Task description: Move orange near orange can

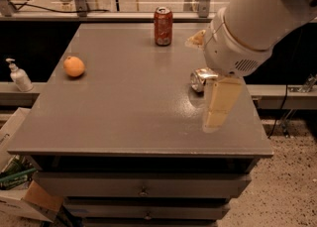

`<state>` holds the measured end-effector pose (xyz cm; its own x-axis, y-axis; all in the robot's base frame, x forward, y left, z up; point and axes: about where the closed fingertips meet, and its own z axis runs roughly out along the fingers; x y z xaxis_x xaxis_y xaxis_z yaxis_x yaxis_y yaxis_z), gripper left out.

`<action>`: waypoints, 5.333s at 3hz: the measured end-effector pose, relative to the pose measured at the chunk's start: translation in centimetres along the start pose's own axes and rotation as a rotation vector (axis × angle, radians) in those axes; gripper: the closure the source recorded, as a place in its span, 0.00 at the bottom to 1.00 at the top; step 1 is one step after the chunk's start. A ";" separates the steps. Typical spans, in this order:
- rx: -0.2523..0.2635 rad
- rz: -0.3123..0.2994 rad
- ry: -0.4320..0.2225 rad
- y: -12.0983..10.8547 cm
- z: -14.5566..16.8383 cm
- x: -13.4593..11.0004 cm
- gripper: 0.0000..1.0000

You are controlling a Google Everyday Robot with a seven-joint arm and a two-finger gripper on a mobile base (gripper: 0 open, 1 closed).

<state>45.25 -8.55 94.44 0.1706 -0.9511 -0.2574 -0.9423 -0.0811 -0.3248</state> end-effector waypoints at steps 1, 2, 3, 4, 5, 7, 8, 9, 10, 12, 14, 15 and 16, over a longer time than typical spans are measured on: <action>-0.021 -0.088 -0.045 -1.3 2.6 -4.4 0.00; -0.021 -0.088 -0.045 -1.3 2.6 -4.4 0.00; -0.029 -0.109 -0.046 -1.3 2.8 -4.2 0.00; -0.035 -0.149 -0.061 -3.4 4.1 -5.0 0.00; -0.036 -0.200 -0.073 -6.8 6.4 -6.7 0.00; -0.021 -0.251 -0.077 -13.1 10.5 -10.8 0.00; -0.033 -0.238 -0.042 -17.3 17.6 -17.1 0.00; -0.034 -0.238 -0.044 -17.3 17.6 -17.1 0.00; -0.039 -0.234 -0.070 -17.3 18.0 -17.0 0.00; -0.013 -0.116 -0.146 -19.5 21.1 -18.4 0.00; -0.047 0.020 -0.196 -21.0 23.3 -20.4 0.00; -0.077 0.072 -0.237 -21.0 24.5 -21.1 0.00; -0.096 0.101 -0.284 -21.0 25.5 -22.2 0.00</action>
Offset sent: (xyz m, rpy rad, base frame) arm 0.0101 0.0396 -0.0063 0.0107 -0.0031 0.0774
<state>68.58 21.88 83.81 0.1357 -0.8356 -0.5323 -0.9792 -0.0313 -0.2006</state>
